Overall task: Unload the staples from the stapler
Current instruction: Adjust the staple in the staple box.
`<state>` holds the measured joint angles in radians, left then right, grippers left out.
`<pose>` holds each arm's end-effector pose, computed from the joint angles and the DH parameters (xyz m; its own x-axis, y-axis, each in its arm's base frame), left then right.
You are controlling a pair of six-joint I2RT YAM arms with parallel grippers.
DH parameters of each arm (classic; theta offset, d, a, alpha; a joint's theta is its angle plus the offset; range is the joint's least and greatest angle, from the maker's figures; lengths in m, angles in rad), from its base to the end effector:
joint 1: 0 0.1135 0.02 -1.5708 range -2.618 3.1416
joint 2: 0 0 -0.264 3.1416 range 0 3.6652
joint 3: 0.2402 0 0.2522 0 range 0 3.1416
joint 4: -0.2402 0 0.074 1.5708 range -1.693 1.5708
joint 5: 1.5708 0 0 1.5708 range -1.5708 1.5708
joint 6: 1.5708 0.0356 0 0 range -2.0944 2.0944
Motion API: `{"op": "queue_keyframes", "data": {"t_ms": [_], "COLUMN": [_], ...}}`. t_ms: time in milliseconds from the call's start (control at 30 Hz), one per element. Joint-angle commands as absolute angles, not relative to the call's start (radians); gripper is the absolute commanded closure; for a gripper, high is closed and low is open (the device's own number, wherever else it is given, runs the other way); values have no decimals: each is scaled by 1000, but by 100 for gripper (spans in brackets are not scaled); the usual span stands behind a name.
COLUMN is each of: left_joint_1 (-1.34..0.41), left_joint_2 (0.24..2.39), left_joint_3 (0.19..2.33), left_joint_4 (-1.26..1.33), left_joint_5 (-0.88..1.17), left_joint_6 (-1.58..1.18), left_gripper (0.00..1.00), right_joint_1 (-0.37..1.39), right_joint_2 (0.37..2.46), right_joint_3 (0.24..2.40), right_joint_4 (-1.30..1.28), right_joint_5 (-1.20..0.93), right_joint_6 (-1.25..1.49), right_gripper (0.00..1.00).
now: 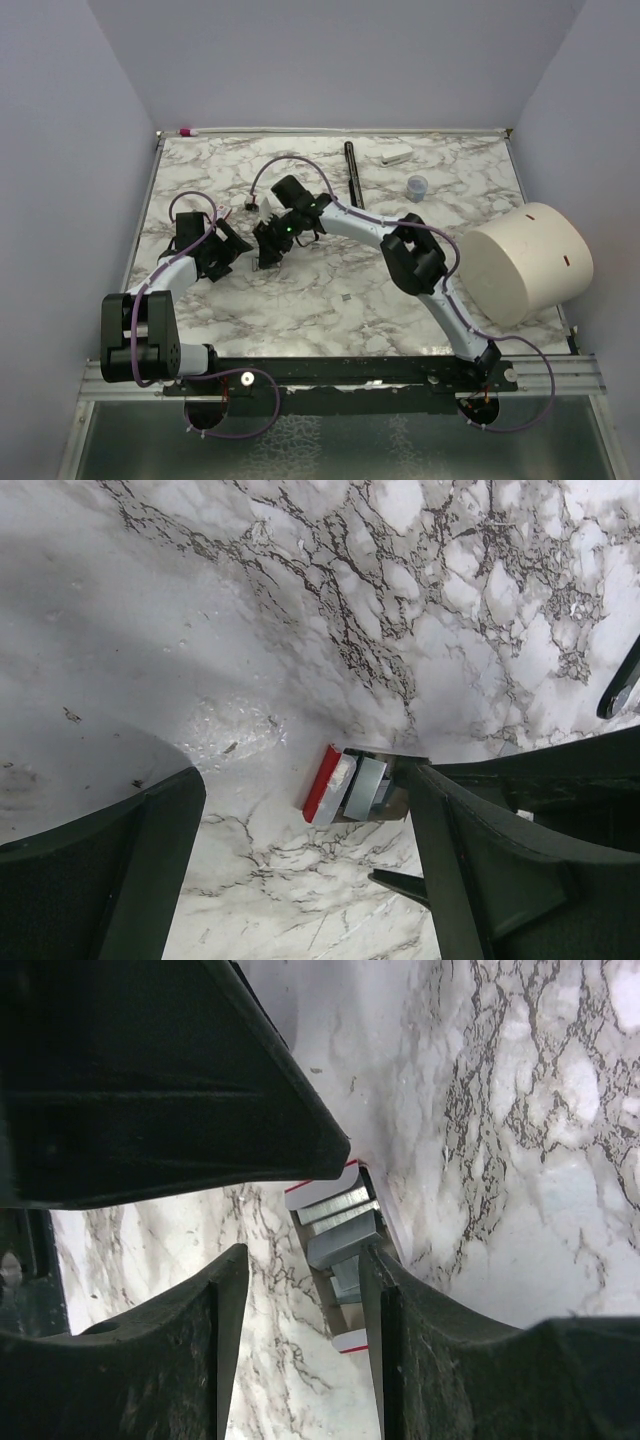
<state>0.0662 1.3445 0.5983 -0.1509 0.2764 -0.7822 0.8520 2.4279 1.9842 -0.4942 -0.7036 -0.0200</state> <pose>0.2490 0.0068 0.1639 -0.6281 -0.7212 -0.2922 -0.4743 0.6525 -0.5910 0.3293 0.4113 0.1538 -0.5143 -0.6110 -0.6018 -0.8363 0.2019 0.5097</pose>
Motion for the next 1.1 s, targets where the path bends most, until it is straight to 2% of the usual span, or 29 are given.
{"op": "queue_keyframes", "data": {"t_ms": [0, 267, 300, 600, 700, 833, 1067], "left_joint_1": [75, 71, 67, -74, -107, -149, -209], "left_joint_2": [1339, 1343, 1338, 1338, 1353, 1381, 1435], "left_joint_3": [617, 626, 624, 653, 662, 686, 747], "left_joint_4": [-166, -178, -182, -275, -287, -312, -357], "left_joint_5": [309, 369, 366, 214, 176, 104, 6], "left_joint_6": [-750, -653, -635, -564, -569, -561, -538], "left_gripper": [14, 14, 11, 11, 14, 25, 27], "right_joint_1": [862, 819, 805, 689, 665, 651, 647], "right_joint_2": [2330, 2143, 2109, 1852, 1791, 1736, 1687], "right_joint_3": [1953, 1782, 1743, 1401, 1325, 1269, 1229], "right_joint_4": [-438, -349, -334, -263, -238, -224, -222], "right_joint_5": [-670, -582, -576, -559, -560, -555, -539], "right_joint_6": [24, 85, 93, 103, 109, 105, 89], "right_gripper": [51, 49, 49, 48, 48, 48, 48]}}
